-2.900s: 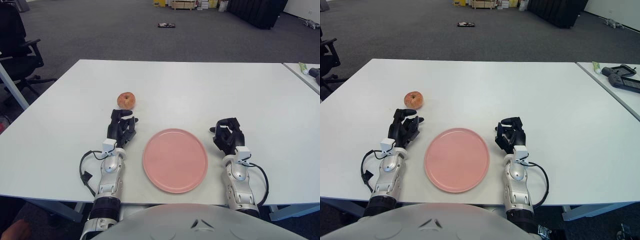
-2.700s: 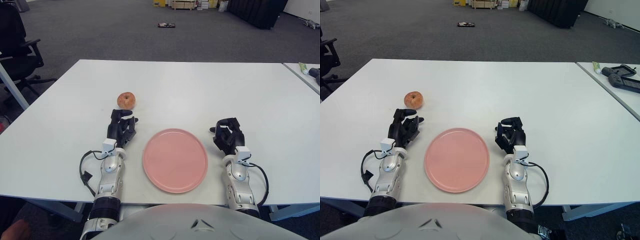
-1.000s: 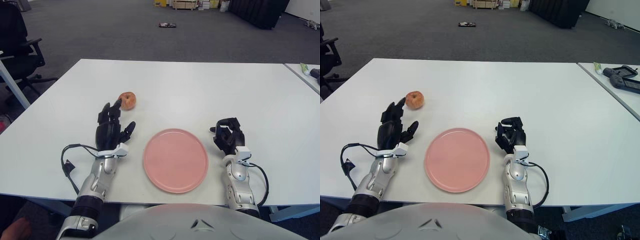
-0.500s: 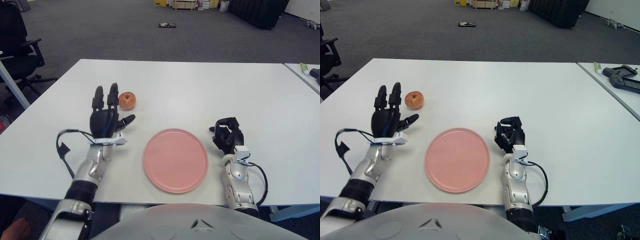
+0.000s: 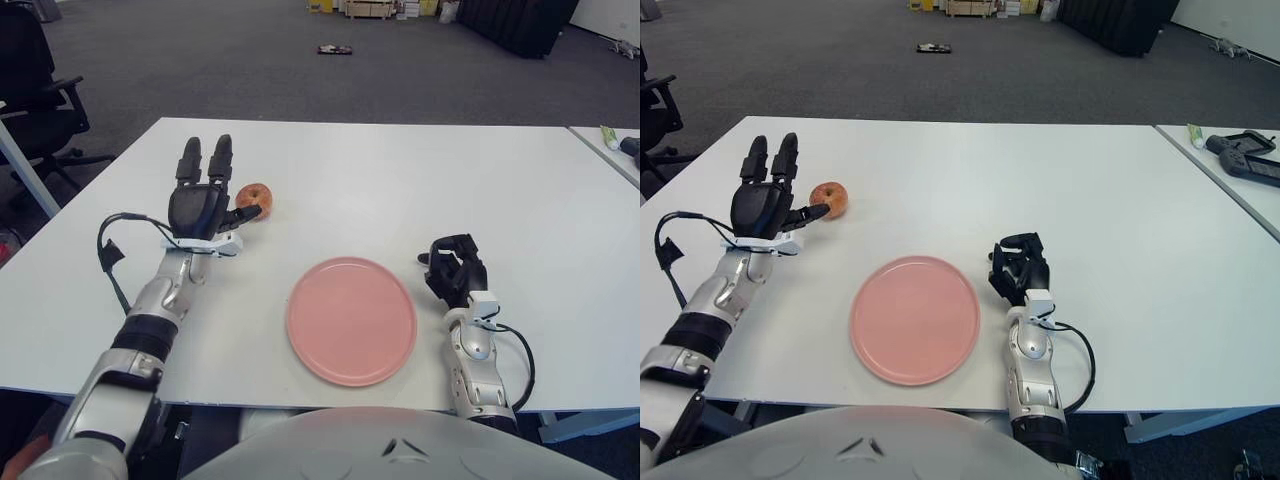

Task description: Put the apple into the plate.

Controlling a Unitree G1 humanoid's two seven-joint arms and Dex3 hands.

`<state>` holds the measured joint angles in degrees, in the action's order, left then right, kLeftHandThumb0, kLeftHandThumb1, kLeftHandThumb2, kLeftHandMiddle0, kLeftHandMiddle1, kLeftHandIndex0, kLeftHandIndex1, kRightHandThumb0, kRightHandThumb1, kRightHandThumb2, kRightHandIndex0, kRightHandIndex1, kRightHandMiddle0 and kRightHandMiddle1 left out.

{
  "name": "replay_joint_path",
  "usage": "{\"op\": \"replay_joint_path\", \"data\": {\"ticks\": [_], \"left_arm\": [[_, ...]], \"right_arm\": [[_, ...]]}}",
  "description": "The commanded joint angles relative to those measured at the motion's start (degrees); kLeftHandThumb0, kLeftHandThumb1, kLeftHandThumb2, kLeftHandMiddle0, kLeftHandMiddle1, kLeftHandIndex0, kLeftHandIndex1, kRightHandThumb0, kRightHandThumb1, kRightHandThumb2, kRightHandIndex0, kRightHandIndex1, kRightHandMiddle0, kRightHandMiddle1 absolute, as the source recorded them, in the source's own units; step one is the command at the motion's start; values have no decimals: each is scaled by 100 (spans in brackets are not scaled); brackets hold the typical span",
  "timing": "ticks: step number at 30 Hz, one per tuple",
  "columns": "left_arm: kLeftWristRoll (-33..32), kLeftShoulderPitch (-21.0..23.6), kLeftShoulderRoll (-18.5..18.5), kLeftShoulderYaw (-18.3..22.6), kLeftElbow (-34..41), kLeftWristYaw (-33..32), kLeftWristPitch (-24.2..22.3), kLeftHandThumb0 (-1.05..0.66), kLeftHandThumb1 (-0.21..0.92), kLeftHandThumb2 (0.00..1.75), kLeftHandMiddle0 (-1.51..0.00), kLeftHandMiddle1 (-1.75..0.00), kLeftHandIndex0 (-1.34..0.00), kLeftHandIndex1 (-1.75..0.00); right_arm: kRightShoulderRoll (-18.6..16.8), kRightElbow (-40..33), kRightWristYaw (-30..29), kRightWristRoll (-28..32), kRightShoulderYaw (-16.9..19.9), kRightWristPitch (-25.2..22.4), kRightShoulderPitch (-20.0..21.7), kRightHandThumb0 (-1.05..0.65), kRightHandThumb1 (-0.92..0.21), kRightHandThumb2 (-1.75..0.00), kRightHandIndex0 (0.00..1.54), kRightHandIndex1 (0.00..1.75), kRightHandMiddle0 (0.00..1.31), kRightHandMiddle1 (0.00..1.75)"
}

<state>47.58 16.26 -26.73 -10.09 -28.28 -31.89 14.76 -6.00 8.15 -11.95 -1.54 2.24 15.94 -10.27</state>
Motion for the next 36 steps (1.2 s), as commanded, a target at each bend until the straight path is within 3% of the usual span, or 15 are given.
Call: {"op": "replay_joint_path", "data": {"ticks": [1,9,15,27,36], "left_arm": [[-48,370,-156,-113,-189,136,73,-105,91,15,0,0,0,0],[-77,889,-225,-348,-705,193,286,-105,92,16,0,0,0,0],[-115,1684,-151,-619,-1907,149,687,-105,92,21,0,0,0,0],[-537,2400,-179,-961,-3091,1128,1545,-105,90,15,0,0,0,0],[-643,2955,-43,-1141,-3893,1725,1438,-105,89,13,0,0,0,0]], "right_arm": [[-57,6,14,37,17,73,67,-37,-76,-76,52,124,29,175],[-56,32,14,47,34,97,82,-37,-76,-75,52,124,28,175],[-85,47,35,116,47,161,88,-37,-77,-75,52,124,28,175],[-91,47,43,115,61,191,94,-37,-75,-77,52,127,29,175],[-113,40,8,128,73,199,86,-37,-75,-77,52,127,29,175]]}}
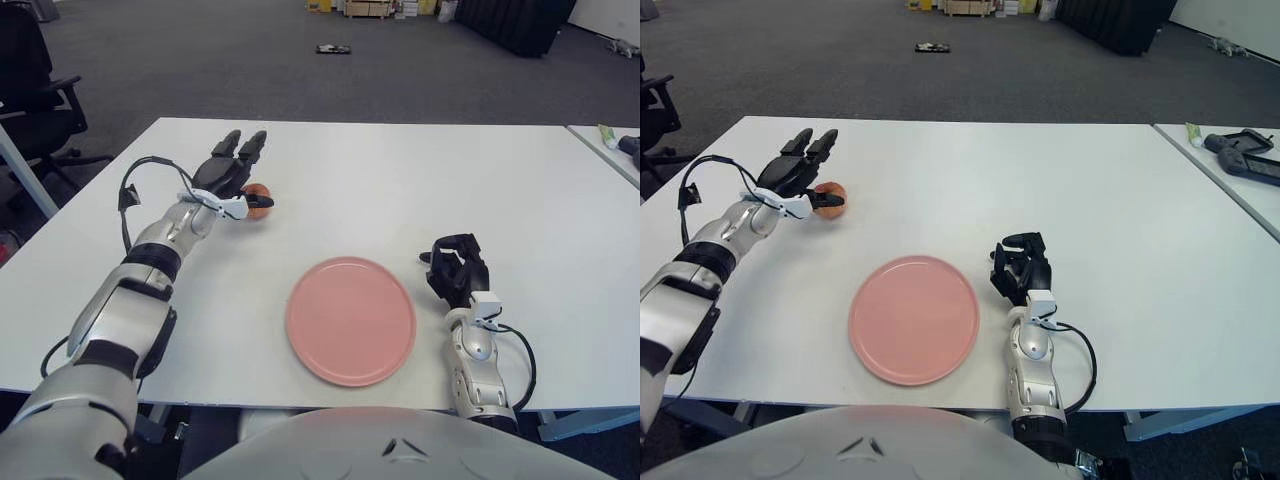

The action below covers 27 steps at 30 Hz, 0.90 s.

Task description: Put the apple into the plate.

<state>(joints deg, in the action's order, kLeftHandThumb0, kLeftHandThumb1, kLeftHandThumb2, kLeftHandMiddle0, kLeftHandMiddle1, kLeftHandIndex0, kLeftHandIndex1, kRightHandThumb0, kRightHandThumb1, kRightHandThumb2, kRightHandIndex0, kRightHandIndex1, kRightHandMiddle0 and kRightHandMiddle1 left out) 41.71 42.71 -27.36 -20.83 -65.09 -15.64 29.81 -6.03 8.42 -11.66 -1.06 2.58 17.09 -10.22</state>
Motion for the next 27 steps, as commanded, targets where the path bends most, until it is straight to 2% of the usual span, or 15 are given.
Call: {"op": "replay_joint_path", "data": {"ticks": [1,15,27], "left_arm": [[-49,338,24,-90,-245,123,-81,-105,89,13,0,0,0,0],[20,615,228,-480,-631,490,-480,-105,89,11,0,0,0,0],[14,588,289,-738,-858,644,-592,-105,91,12,0,0,0,0]], "right_arm": [[-116,14,-24,89,45,85,80,-37,-75,-77,52,126,29,175],[-74,-26,26,110,39,133,49,-37,-75,-77,52,125,29,175],[-111,-110,-34,134,77,-10,17,-36,-78,-73,52,123,27,175]]}}
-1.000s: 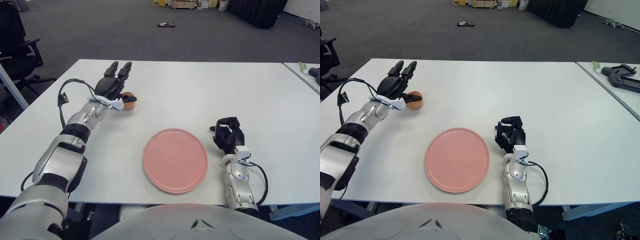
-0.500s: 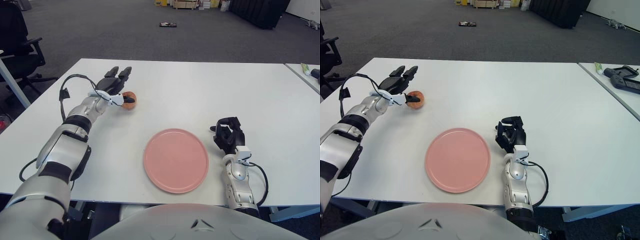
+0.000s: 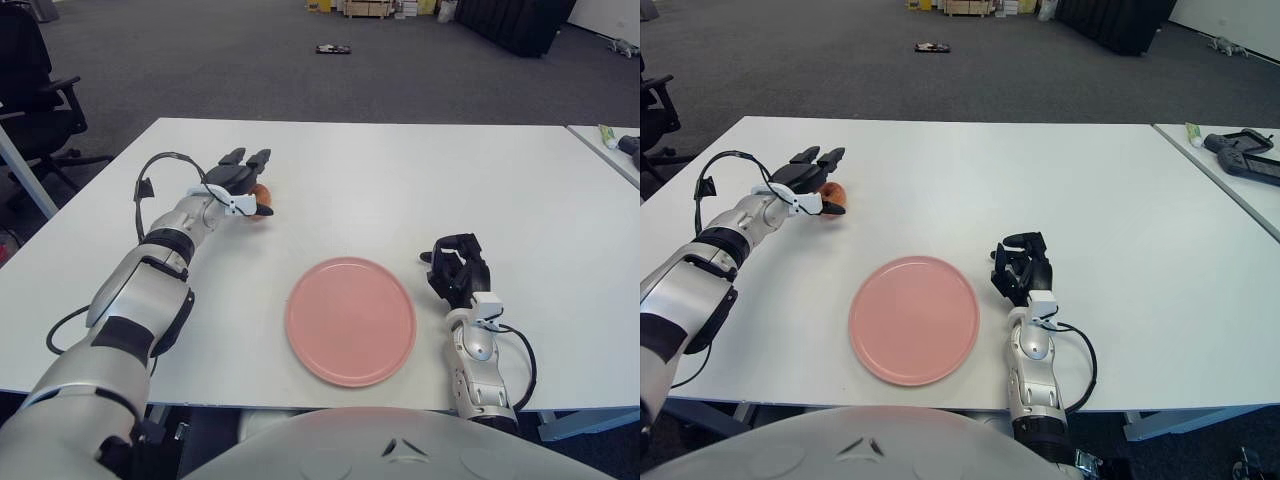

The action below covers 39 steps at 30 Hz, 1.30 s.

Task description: Put the apple into the plate.

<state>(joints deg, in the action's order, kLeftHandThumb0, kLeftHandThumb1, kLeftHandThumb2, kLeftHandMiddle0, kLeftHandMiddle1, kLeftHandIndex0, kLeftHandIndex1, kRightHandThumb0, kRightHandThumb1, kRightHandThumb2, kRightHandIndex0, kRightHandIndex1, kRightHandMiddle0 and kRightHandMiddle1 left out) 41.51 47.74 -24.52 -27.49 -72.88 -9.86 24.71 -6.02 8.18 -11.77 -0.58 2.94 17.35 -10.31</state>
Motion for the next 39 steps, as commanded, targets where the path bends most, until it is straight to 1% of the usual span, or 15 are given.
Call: {"op": "replay_joint_path", "data": {"ticks": [1,7,15,23,27,31,39], "left_arm": [[33,81,9,-85,-91,73,-96,-105,91,12,0,0,0,0],[27,60,53,-157,-193,129,-230,-105,92,12,0,0,0,0],[44,54,253,-295,-323,320,-574,-105,92,14,0,0,0,0],[72,17,411,-421,-438,505,-816,-105,92,17,0,0,0,0],[105,-74,462,-483,-525,539,-1023,-105,92,20,0,0,0,0],[95,-124,481,-498,-573,629,-1222,-105,92,23,0,0,0,0],[21,-180,522,-462,-589,741,-1423,-105,92,25,0,0,0,0]], "right_arm": [[-111,-85,-20,87,40,-33,25,-36,-78,-72,52,123,27,175],[-92,-85,11,74,24,-3,10,-36,-79,-72,53,123,27,175],[-100,-100,7,80,34,60,-17,-36,-80,-70,53,123,26,175],[-95,-181,-66,28,48,-45,-61,-36,-82,-68,52,123,25,175],[-88,-204,-82,28,51,-57,-81,-36,-82,-67,52,122,25,175],[-74,-252,-110,-18,54,-44,-131,-35,-84,-65,52,122,24,175],[-82,-362,-137,-28,48,-109,-200,-35,-84,-64,52,123,24,175]]}}
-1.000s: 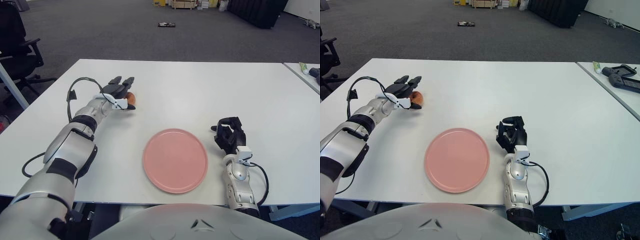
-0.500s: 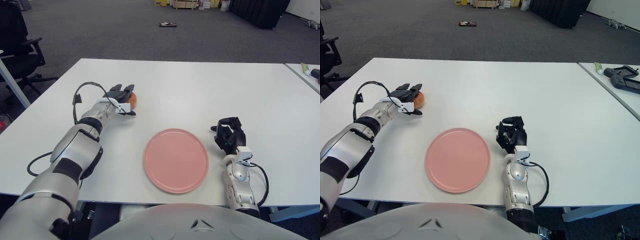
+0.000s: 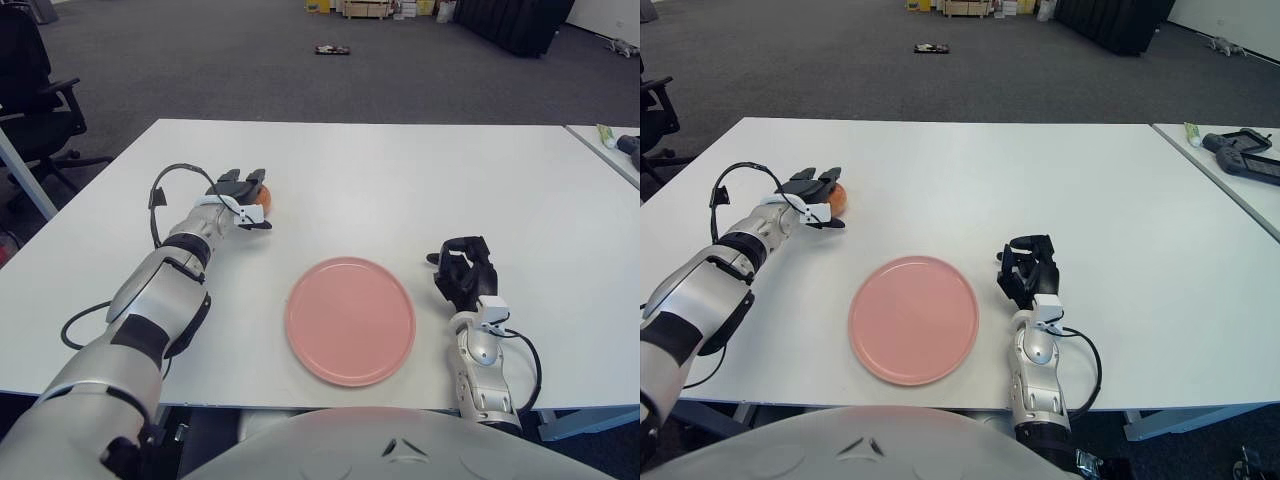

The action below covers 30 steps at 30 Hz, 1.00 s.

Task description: Put the apple into the plate.

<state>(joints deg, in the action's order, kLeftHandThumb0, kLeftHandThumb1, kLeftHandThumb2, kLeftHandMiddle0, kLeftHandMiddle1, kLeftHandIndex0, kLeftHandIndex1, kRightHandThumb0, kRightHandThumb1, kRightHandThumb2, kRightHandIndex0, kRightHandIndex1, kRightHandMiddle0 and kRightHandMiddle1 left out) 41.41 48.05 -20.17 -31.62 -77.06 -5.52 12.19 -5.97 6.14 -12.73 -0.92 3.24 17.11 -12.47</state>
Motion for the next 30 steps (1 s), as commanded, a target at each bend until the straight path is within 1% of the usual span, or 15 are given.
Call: {"op": "replay_joint_path", "data": {"ticks": [1,7,16,19,23,27,30], "left_arm": [[15,-224,98,-36,-174,317,-200,-105,92,25,0,0,0,0],[-49,-290,163,3,-176,293,-288,-105,92,31,0,0,0,0],[-171,-350,241,100,-169,199,-273,-105,92,43,0,0,-2,-2],[-187,-352,248,111,-167,173,-254,-105,92,45,0,0,-1,-11],[-174,-346,253,83,-165,151,-232,-105,92,46,-1,0,0,-19],[-139,-344,256,45,-164,68,-230,-105,92,45,-4,-2,0,-28],[-106,-366,249,14,-160,-124,-228,-102,92,40,-8,-5,0,-38]], "right_arm": [[-88,-176,-52,-10,15,-101,8,-35,-84,-64,52,123,24,175],[-90,-266,-82,-40,2,-159,-29,-36,-83,-66,53,124,25,175],[-89,-337,-80,-11,12,-235,-47,-36,-82,-68,54,124,25,175],[-98,-354,-114,-25,25,-244,-46,-36,-80,-71,54,125,27,175],[-87,-359,-171,-55,47,-209,-45,-36,-78,-73,54,126,27,175],[-68,-334,-187,-58,59,-145,-39,-37,-77,-74,55,127,28,175],[-50,-305,-180,-43,76,-96,-34,-37,-76,-76,55,127,29,175]]}}
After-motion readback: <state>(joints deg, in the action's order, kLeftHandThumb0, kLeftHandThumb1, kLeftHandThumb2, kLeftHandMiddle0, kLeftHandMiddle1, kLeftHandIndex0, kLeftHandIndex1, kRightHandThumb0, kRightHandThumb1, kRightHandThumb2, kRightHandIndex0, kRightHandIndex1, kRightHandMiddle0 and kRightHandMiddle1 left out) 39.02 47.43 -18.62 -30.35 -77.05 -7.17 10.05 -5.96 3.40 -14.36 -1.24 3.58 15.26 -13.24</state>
